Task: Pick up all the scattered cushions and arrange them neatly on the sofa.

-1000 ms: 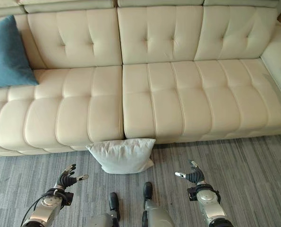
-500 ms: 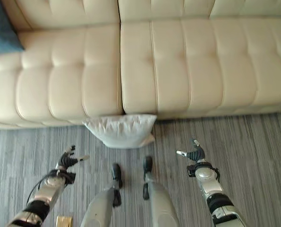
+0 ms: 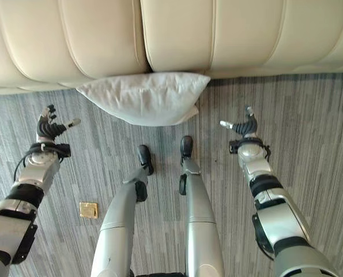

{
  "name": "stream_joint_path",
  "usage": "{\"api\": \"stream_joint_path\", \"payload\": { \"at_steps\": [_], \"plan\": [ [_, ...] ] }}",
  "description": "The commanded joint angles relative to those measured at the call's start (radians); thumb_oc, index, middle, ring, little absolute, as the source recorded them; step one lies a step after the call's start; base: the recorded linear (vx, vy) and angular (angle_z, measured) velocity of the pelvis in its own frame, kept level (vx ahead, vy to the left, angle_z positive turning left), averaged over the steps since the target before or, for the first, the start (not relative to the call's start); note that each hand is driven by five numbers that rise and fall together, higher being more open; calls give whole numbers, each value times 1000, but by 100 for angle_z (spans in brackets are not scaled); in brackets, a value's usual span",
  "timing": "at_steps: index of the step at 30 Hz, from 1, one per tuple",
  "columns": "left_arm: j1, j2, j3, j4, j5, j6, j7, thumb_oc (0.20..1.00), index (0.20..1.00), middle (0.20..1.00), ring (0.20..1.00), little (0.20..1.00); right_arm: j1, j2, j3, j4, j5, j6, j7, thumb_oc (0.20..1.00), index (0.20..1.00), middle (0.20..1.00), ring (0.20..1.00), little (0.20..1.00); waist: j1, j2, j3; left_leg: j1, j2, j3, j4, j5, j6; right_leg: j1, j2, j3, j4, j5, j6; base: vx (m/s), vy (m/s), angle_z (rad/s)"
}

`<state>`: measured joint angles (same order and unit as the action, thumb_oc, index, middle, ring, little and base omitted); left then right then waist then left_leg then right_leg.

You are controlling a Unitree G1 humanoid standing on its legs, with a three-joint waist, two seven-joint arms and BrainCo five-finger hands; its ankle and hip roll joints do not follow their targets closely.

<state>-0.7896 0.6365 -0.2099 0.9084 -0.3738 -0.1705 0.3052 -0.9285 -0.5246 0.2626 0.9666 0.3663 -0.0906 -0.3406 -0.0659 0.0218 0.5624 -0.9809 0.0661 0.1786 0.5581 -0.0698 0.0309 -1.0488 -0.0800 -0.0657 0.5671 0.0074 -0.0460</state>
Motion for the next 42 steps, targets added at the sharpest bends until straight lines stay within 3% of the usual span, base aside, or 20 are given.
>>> {"api": "stream_joint_path", "payload": {
  "at_steps": [1,3,9,17,18,19,20,26,32,37,38,39,40,42],
  "plan": [
    [58,40,0,-9,-18,-31,24,1000,1000,1000,1000,1000,61,-38,6,-3,63,-50,-41,1000,1000,1000,1000,1000,1,18,-105,-13,9,-20,82,-147,-39,6,-24,107,106,-218,93,44,12,-4],
    [-22,44,-49,3,-20,-28,33,1000,1000,1000,1000,1000,-43,-37,36,11,111,-61,-66,1000,1000,1000,1000,1000,8,25,-104,-120,9,-37,166,-168,-30,-99,-22,114,185,-239,84,51,-35,3],
    [-146,13,-131,70,2,-9,51,1000,1000,1000,1000,1000,-160,38,111,65,145,-59,-72,1000,1000,1000,1000,1000,19,27,-111,-220,2,-50,247,-181,-24,-202,-13,116,268,-258,70,22,-40,2],
    [-383,-92,-253,159,41,3,124,1000,1000,1000,1000,1000,-305,298,245,52,224,-124,-71,1000,1000,1000,1000,1000,42,30,-133,-304,-2,-77,270,-161,-34,-276,-5,92,295,-243,70,-14,-58,3],
    [-383,-92,-253,159,41,3,124,1000,1000,1000,1000,1000,-305,298,245,52,224,-124,-71,1000,1000,1000,1000,1000,42,30,-133,-304,-2,-77,270,-161,-34,-276,-5,92,295,-243,70,-28,-55,4],
    [-402,-109,-254,131,41,-17,150,762,762,762,762,762,-321,351,277,2,221,-155,-70,382,382,382,382,382,49,33,-142,-306,-4,-82,253,-150,-37,-278,-6,86,286,-238,72,-30,-33,6],
    [-396,-110,-248,94,45,-35,168,200,200,200,200,200,-317,364,283,-41,229,-177,-68,200,200,200,200,200,52,36,-151,-303,-6,-85,241,-144,-40,-274,-6,82,276,-235,74,-39,-35,7],
    [-321,-104,-183,-112,21,-137,205,200,200,200,200,200,-257,367,279,-263,196,-281,-39,200,200,200,200,200,56,26,-191,-252,-15,-108,110,-101,-53,-226,-2,70,176,-200,89,-30,3,8],
    [-228,-150,-122,-254,5,-174,217,200,200,200,200,200,-201,323,261,-362,140,-279,-36,200,200,200,200,200,55,21,-202,-189,-14,-124,20,-78,-58,-160,-3,62,97,-173,99,-24,-8,5],
    [17,-228,14,-502,52,-210,290,200,200,200,200,200,34,343,170,-606,232,-340,24,200,200,200,200,200,50,-1,-206,4,-24,-137,-136,-44,-69,22,3,44,-61,-117,117,-53,-17,1],
    [67,-230,29,-550,74,-208,287,200,200,200,200,200,79,345,164,-657,246,-344,43,200,200,200,200,200,52,-5,-206,44,-26,-136,-161,-41,-71,60,3,42,-86,-110,119,-82,-22,-6],
    [155,-227,38,-624,110,-199,260,200,200,200,200,200,180,340,172,-745,241,-337,83,200,200,200,200,200,49,-16,-206,110,-28,-128,-202,-4,-70,126,-6,24,-140,-66,115,14,-17,-4],
    [202,-232,40,-667,123,-196,243,200,200,200,200,200,232,336,179,-792,240,-336,100,200,200,200,200,200,50,-16,-214,180,-28,-135,-236,-26,-81,190,-4,29,-166,-88,125,-50,-12,-6],
    [277,-237,47,-714,137,-196,210,200,200,200,200,200,319,316,188,-866,210,-316,128,200,200,200,200,200,46,-26,-217,254,-31,-125,-273,7,-80,266,-14,13,-217,-49,122,2,0,-10]
  ]
}}
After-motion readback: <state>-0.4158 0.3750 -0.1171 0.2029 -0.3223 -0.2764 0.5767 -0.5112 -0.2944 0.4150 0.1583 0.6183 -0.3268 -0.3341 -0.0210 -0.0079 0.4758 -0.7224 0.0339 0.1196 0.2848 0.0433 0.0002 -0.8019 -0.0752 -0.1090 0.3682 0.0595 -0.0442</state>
